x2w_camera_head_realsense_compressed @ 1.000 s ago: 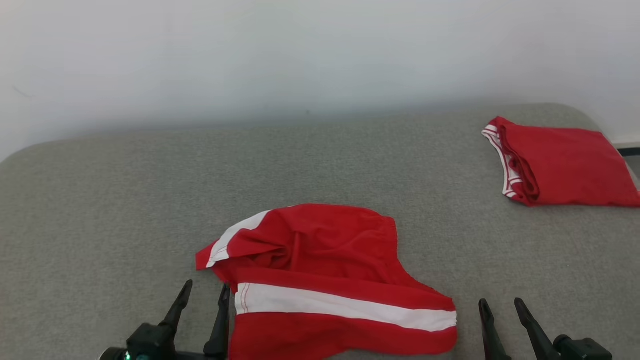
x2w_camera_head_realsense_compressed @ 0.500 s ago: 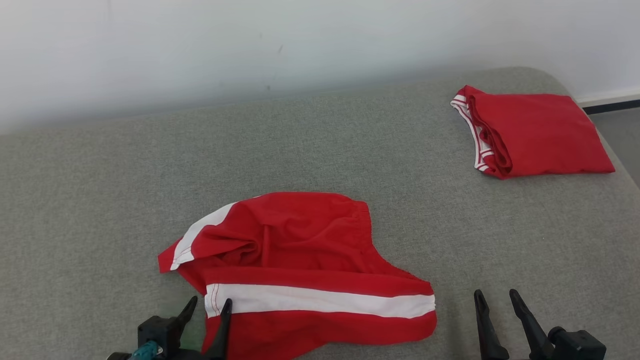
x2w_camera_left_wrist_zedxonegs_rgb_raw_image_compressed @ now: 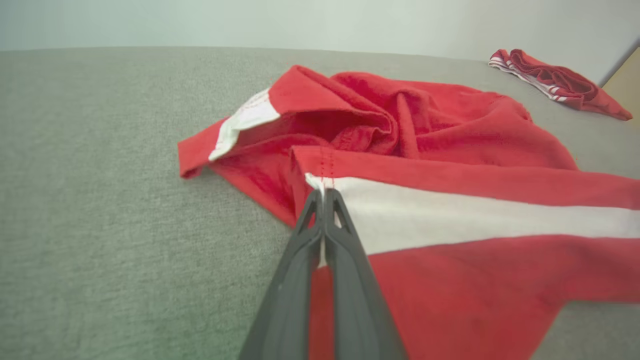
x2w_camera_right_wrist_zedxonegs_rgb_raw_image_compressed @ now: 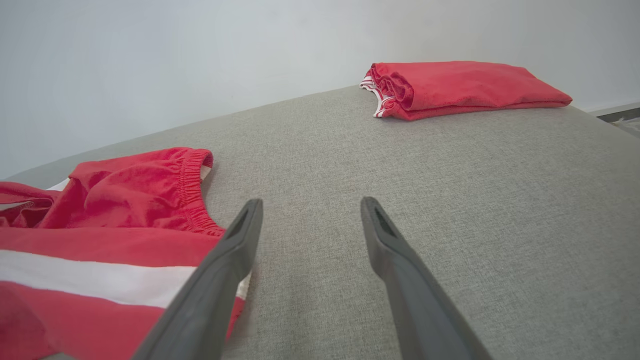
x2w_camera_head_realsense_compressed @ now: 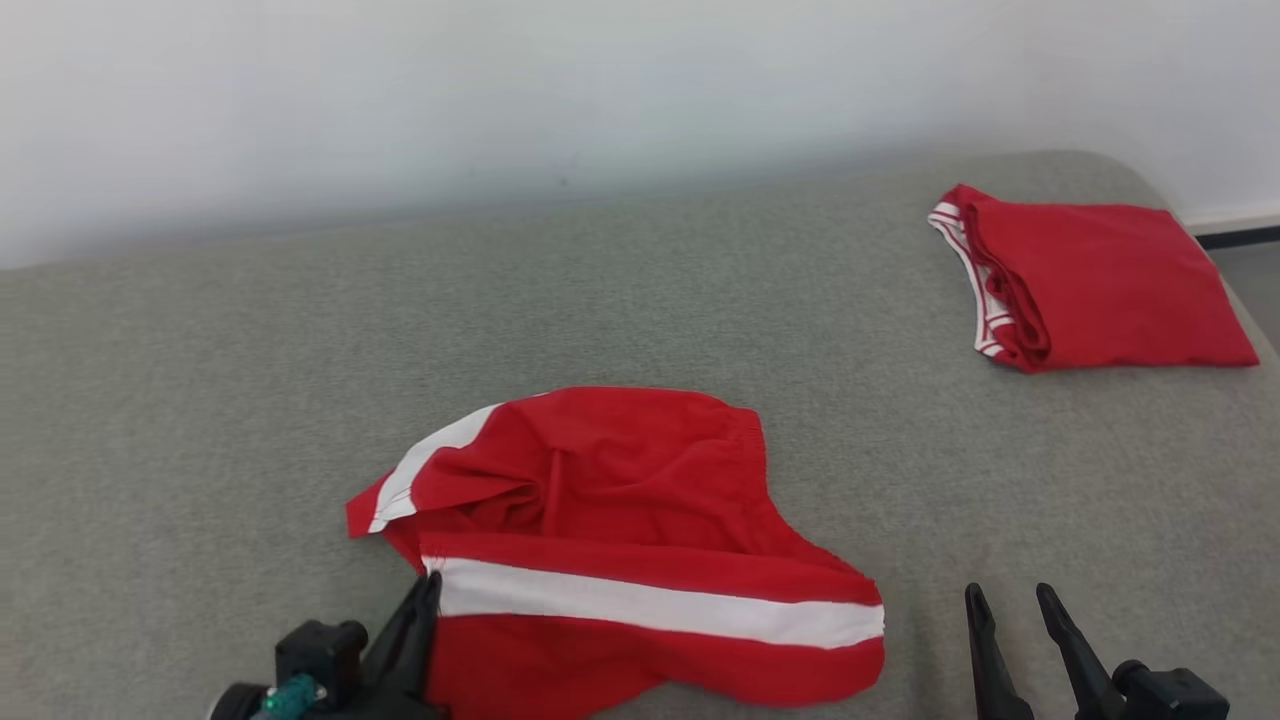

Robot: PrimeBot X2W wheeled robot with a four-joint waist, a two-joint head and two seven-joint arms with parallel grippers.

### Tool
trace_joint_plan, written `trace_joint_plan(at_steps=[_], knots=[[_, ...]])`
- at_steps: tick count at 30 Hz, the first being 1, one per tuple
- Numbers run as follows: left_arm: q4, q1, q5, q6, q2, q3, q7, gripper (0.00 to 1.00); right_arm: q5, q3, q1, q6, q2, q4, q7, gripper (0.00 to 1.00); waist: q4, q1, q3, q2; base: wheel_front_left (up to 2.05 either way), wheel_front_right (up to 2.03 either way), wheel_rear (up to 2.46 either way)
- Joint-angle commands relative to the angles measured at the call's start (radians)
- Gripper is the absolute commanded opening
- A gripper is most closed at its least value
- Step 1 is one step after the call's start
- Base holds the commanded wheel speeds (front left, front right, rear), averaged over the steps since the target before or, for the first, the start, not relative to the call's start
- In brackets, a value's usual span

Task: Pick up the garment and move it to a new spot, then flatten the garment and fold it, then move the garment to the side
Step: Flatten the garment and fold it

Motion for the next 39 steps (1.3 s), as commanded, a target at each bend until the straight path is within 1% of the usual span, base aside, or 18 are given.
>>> trace_joint_plan(at_steps=[1,7,11,13,16,20,22,24,27,35,39], knots=[[-0.028,0.007,0.005,0.007,0.012,0.013,-0.008,0.0,0.0,0.0,0.011,-0.002,-0.008,0.0,-0.003,1.0,0.034,-0.0001,-0.018,0.0,0.0,0.0,0.0],[-0.168,0.077,0.015,0.033,0.042,0.039,-0.013,0.0,-0.003,-0.012,0.029,-0.002,-0.01,-0.004,-0.003,1.0,0.102,-0.0001,-0.035,0.0,0.0,0.0,0.0],[-0.227,0.161,-0.007,0.055,0.052,0.06,-0.013,0.0,0.001,-0.011,0.034,-0.002,-0.015,0.002,0.001,1.0,0.136,-0.0001,-0.037,0.0,0.0,0.0,0.0],[-0.231,0.203,-0.02,0.064,0.053,0.066,-0.01,0.0,0.002,-0.006,0.034,-0.002,-0.017,0.005,0.005,1.0,0.147,-0.0001,-0.037,0.0,0.0,0.0,0.0],[-0.214,0.249,-0.033,0.061,0.037,0.061,-0.01,0.0,0.006,-0.006,0.036,-0.002,-0.022,0.012,0.005,1.0,0.161,-0.0001,-0.038,0.0,0.0,0.0,0.0],[-0.178,0.266,-0.041,0.056,0.017,0.046,-0.011,0.0,0.005,-0.001,0.033,-0.002,-0.026,0.018,0.006,1.0,0.168,-0.0001,-0.039,0.0,0.0,0.0,0.0],[-0.16,0.262,-0.039,0.055,0.006,0.043,-0.012,1.0,0.005,0.001,0.032,-0.002,-0.029,0.022,0.007,1.0,0.169,-0.0001,-0.042,0.0,0.0,0.0,0.0],[-0.153,0.253,-0.034,0.054,-0.005,0.045,-0.014,1.0,0.008,0.002,0.028,-0.002,-0.034,0.024,0.006,1.0,0.169,-0.0001,-0.046,0.0,0.0,0.0,0.0],[-0.191,0.242,-0.019,0.055,-0.016,0.073,-0.015,1.0,0.007,-0.002,0.028,-0.002,-0.033,0.021,0.005,1.0,0.166,-0.0001,-0.053,0.0,0.0,0.0,0.0],[-0.329,0.279,0.038,0.051,-0.037,0.202,-0.013,1.0,0.005,0.005,0.028,-0.002,-0.029,0.017,-0.002,1.0,0.147,-0.0001,-0.085,0.0,0.0,0.0,0.0],[-0.372,0.29,0.065,0.047,-0.048,0.262,-0.014,1.0,-0.002,0.003,0.023,-0.002,-0.027,0.005,-0.004,1.0,0.132,-0.0001,-0.094,0.0,0.0,0.0,0.0]])
